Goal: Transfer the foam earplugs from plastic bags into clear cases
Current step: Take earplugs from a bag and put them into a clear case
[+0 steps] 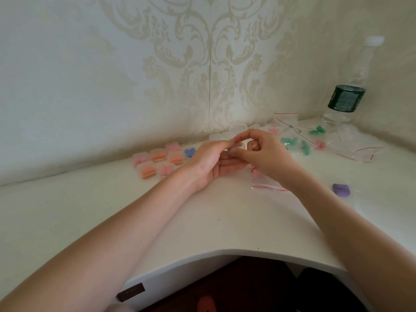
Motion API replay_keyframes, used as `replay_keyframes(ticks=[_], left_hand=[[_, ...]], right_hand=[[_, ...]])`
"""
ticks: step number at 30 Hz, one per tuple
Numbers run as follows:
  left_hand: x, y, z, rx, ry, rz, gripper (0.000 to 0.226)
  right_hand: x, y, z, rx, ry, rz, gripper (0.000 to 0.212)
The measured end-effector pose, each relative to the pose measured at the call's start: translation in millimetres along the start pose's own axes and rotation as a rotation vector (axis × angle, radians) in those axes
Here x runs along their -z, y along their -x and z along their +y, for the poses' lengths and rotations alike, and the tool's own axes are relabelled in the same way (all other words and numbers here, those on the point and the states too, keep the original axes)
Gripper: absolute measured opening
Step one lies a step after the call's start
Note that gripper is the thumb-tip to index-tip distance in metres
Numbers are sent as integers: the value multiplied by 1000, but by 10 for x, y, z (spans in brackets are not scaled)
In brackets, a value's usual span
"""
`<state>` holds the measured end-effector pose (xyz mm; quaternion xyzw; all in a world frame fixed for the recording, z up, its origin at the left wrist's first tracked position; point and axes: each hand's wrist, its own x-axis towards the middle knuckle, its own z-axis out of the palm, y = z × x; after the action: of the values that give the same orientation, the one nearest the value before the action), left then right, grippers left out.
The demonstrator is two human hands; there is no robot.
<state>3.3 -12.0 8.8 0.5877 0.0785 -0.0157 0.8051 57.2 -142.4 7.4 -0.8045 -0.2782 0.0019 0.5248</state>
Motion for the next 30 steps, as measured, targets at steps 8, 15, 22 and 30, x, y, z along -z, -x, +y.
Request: replay_keyframes(ticks=[8, 15, 22, 30], left_hand=[[5, -35, -14, -11, 93, 35, 13], [7, -31, -25, -37, 98, 15, 15], [4, -20, -22, -44, 74, -2, 7], [32, -20, -2, -32, 68, -9, 16]], right_hand=[[101, -60, -62, -190, -430, -25, 39], [113, -21, -19, -126, -502, 65, 7], [100, -12, -8, -26, -295, 106, 6], [79, 71, -89, 192, 125, 51, 25]])
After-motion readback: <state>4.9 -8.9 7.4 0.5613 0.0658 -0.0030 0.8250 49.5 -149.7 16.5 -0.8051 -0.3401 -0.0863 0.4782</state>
